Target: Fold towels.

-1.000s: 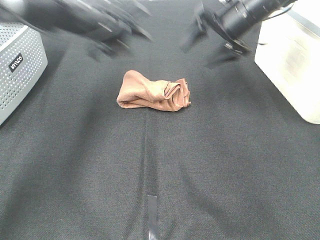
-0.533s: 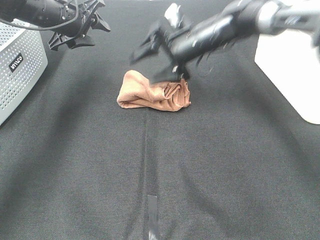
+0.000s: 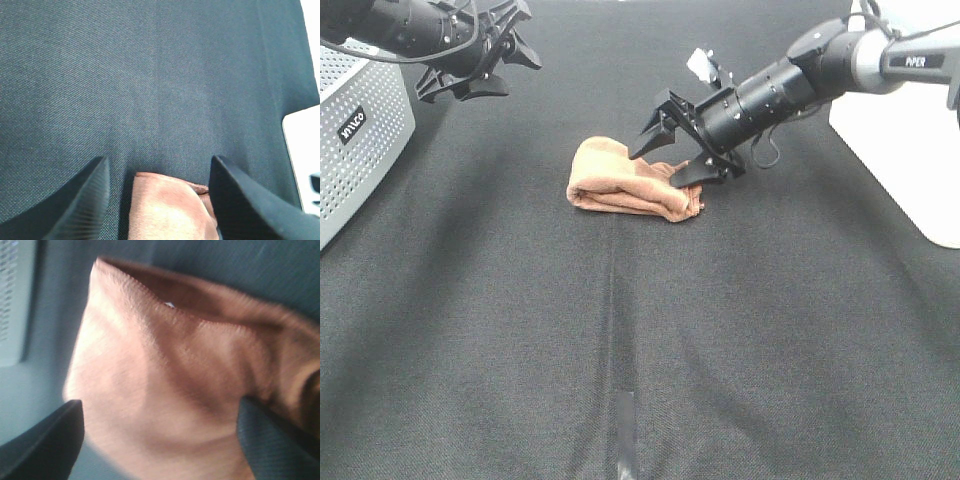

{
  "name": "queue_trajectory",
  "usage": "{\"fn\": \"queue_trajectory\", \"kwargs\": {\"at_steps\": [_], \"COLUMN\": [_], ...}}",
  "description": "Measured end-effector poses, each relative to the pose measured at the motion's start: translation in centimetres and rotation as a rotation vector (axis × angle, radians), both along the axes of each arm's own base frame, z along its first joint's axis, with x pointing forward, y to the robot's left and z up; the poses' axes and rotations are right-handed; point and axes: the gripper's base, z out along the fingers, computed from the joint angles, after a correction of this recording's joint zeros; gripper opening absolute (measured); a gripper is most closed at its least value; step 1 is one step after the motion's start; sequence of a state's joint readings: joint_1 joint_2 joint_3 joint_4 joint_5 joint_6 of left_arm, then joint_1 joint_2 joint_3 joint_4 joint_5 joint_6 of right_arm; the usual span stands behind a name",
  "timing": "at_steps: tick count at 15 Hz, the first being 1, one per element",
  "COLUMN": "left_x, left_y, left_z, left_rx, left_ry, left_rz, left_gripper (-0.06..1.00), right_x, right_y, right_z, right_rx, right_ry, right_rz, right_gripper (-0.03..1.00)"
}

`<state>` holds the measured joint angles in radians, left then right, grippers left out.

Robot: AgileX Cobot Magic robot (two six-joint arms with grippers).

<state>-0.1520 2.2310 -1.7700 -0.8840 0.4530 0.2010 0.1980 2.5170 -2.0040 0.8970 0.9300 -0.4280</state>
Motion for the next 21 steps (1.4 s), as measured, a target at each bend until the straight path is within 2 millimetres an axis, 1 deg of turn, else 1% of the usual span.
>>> {"fn": "queue_trajectory", "kwargs": {"at_steps": [1, 2, 3, 5, 7, 9, 10, 12, 13, 15, 17, 19, 21], "left_x": [0.0, 0.0, 0.0, 0.0, 0.0, -0.3, -0.6, -1.6, -2.5, -3.8, -5.3, -7.3, -10.1], "left_y": [0.0, 0.0, 0.0, 0.0, 0.0, -0.2, -0.3, -0.5, -0.7, -0.7, -0.5, -0.4, -1.0], "left_z": [0.0, 0.0, 0.0, 0.0, -0.1, -0.2, 0.1, 0.9, 1.5, 2.4, 5.2, 9.2, 13.3], "left_rx": [0.0, 0.0, 0.006, 0.016, 0.02, 0.022, 0.038, 0.071, 0.091, 0.117, 0.163, 0.284, 0.419], "left_ry": [0.0, 0.0, -0.001, -0.002, 0.0, 0.025, 0.032, 0.06, 0.101, 0.164, 0.186, 0.141, 0.087], "left_rz": [0.0, 0.0, -0.003, -0.006, -0.012, -0.045, -0.084, -0.184, -0.26, -0.335, -0.349, -0.349, -0.354], "left_gripper": [0.57, 0.57, 0.57, 0.57, 0.57, 0.57, 0.57, 0.57, 0.57, 0.57, 0.57, 0.57, 0.57], "right_x": [0.0, 0.4, 0.5, 0.7, 0.5, -0.4, -1.0, -2.3, -3.2, -4.1, -4.8, -6.3, -8.3], "right_y": [0.0, -0.4, -0.6, -1.1, -1.2, -1.2, -1.3, -1.6, -2.0, -2.6, -3.1, -3.7, -4.4], "right_z": [0.0, 0.9, 1.3, 3.1, 4.9, 6.9, 7.9, 9.7, 11.1, 13.2, 15.6, 18.2, 20.1], "right_rx": [0.0, -0.052, -0.068, -0.132, -0.149, -0.142, -0.149, -0.177, -0.208, -0.265, -0.296, -0.322, -0.363], "right_ry": [0.0, -0.067, -0.089, -0.171, -0.202, -0.188, -0.179, -0.132, -0.091, -0.072, -0.094, -0.127, -0.149], "right_rz": [0.0, -0.014, -0.017, -0.013, 0.007, 0.059, 0.093, 0.163, 0.179, 0.164, 0.117, 0.085, 0.075], "right_gripper": [0.8, 0.8, 0.8, 0.8, 0.8, 0.8, 0.8, 0.8, 0.8, 0.8, 0.8, 0.8, 0.8]}}
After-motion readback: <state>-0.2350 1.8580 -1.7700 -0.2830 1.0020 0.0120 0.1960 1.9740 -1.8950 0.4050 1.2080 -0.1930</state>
